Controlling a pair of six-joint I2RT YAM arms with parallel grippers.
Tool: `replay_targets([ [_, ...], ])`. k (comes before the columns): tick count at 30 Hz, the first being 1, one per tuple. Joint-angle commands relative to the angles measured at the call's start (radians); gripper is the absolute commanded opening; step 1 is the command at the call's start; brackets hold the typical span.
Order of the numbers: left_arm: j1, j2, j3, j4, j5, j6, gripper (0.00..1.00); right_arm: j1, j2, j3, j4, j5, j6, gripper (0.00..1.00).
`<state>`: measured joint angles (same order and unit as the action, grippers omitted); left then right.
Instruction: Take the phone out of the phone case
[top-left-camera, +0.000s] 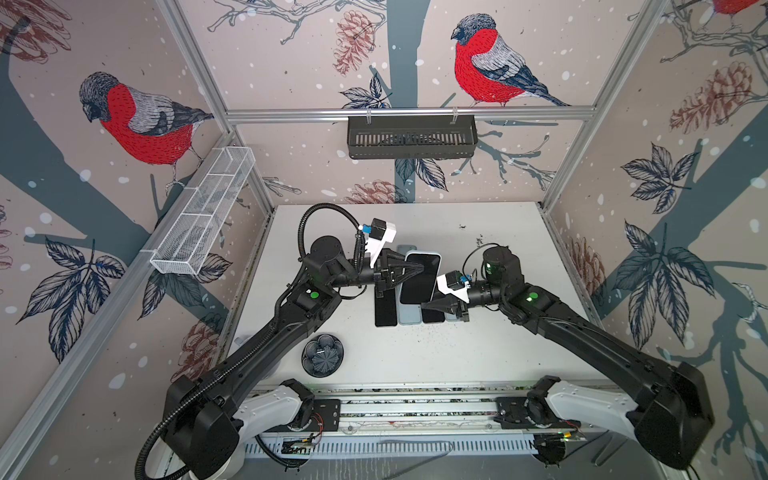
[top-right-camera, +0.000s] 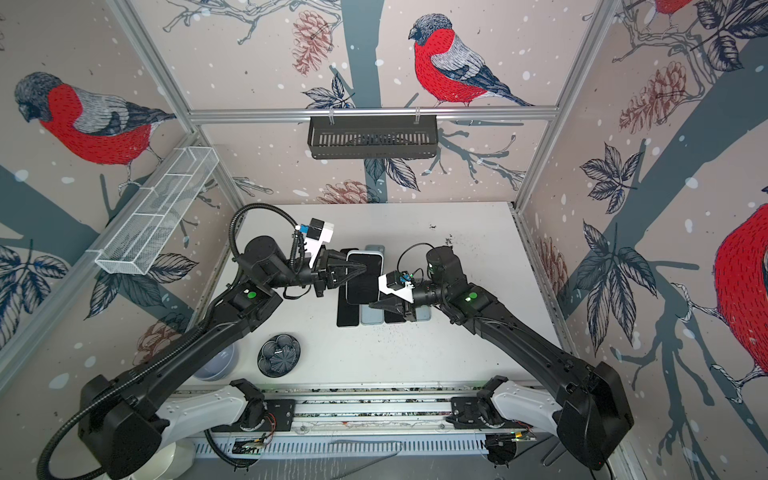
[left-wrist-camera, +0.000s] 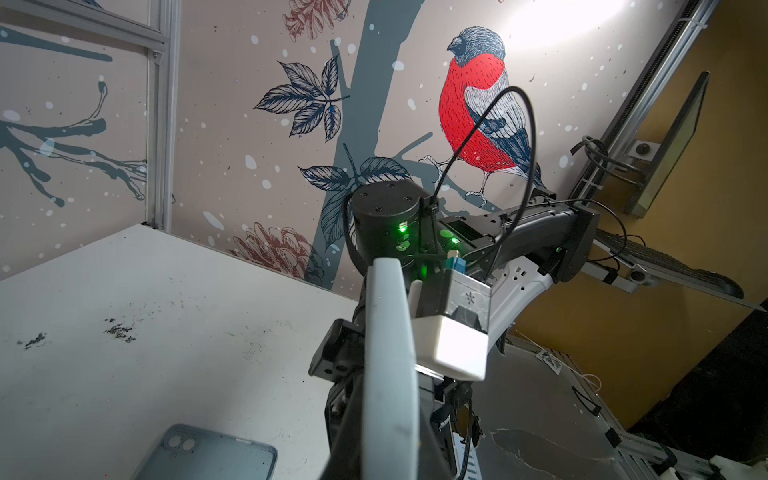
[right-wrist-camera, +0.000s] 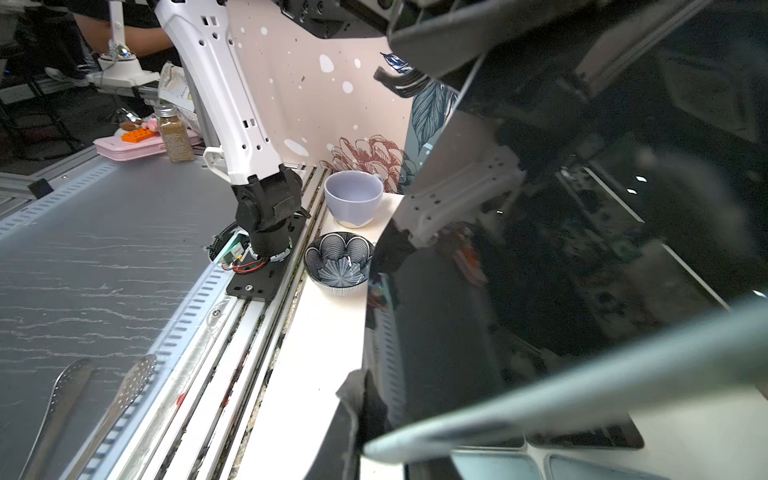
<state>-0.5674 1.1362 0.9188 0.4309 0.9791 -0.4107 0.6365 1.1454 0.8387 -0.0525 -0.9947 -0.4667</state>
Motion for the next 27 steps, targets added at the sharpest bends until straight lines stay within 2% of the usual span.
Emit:
replay_targets([
  [1,-0.003,0.025,0.002,0.138,-0.021,-0.124,0.00,0.002,-0.007,-0.020,0.025,0.060,-0.092,0.01],
  [3,-0.007,0.068,0.008,0.229,-0.014,-0.251,0.00,-0.006,-0.033,-0.083,0.124,0.095,-0.086,0.01],
  [5,-0.012,0.115,0.015,0.323,-0.013,-0.386,0.00,-0.003,-0.066,-0.154,0.254,0.177,-0.069,0.01],
  [8,-0.020,0.161,0.025,0.371,-0.047,-0.552,0.00,0.009,-0.122,-0.224,0.369,0.390,-0.040,0.01],
  [10,-0.013,0.185,0.009,0.436,-0.082,-0.670,0.00,0.008,-0.179,-0.298,0.491,0.521,0.059,0.03],
  [11,-0.005,0.198,0.000,0.484,-0.087,-0.720,0.00,0.005,-0.205,-0.328,0.525,0.528,0.105,0.10],
  [13,0.010,0.224,-0.013,0.537,-0.106,-0.782,0.00,0.019,-0.268,-0.383,0.570,0.515,0.184,0.40],
  [14,0.013,0.234,-0.018,0.546,-0.120,-0.800,0.00,0.028,-0.294,-0.408,0.588,0.530,0.232,0.50],
  [17,0.015,0.275,-0.029,0.625,-0.145,-0.878,0.00,0.051,-0.376,-0.480,0.657,0.594,0.425,0.66],
  [18,0.015,0.288,-0.038,0.653,-0.155,-0.906,0.00,0.053,-0.407,-0.516,0.708,0.608,0.523,0.71],
  [20,0.014,0.309,-0.041,0.680,-0.169,-0.931,0.00,0.056,-0.446,-0.564,0.768,0.589,0.641,0.74],
  [22,0.009,0.322,-0.041,0.682,-0.183,-0.933,0.00,0.058,-0.476,-0.564,0.750,0.629,0.736,0.73],
  [27,-0.007,0.345,-0.036,0.712,-0.190,-0.942,0.00,0.053,-0.443,-0.483,0.671,0.589,0.780,0.72],
])
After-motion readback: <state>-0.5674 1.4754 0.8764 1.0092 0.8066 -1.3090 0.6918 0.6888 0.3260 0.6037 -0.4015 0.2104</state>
